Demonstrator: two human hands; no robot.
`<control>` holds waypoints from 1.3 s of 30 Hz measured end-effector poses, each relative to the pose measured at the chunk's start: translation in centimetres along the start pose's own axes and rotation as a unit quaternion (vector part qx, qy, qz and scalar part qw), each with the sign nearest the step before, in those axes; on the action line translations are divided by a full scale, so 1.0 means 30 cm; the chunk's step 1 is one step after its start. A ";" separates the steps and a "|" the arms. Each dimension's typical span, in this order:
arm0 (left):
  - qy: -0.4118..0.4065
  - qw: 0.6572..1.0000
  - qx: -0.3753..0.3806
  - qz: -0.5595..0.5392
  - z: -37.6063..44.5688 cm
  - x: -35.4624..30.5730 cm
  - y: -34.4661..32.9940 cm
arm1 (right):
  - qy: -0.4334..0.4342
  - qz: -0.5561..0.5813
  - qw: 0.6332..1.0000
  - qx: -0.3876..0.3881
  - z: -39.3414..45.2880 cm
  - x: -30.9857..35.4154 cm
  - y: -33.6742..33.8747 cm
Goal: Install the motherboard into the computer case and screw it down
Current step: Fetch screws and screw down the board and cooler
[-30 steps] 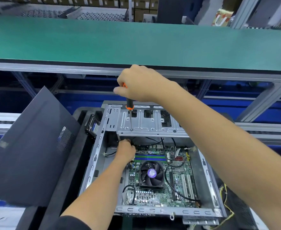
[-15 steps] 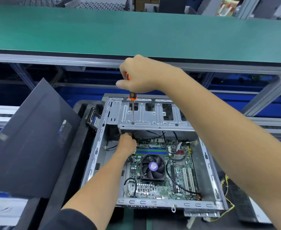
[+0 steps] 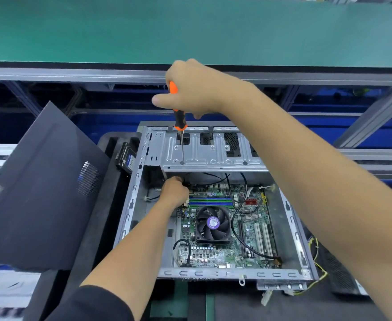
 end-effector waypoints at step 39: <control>0.013 0.998 -0.052 -0.012 -0.026 -0.017 0.000 | 0.020 0.027 0.999 0.013 -0.007 0.000 0.016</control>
Point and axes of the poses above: each hand's wrist, its own z-axis towards the middle knuckle, its own y-axis out of the back of the hand, x = y × z, the point moved 4 cm from there along z, towards the middle knuckle, and after that the axes turned 14 degrees about z, right-handed, at the moved point
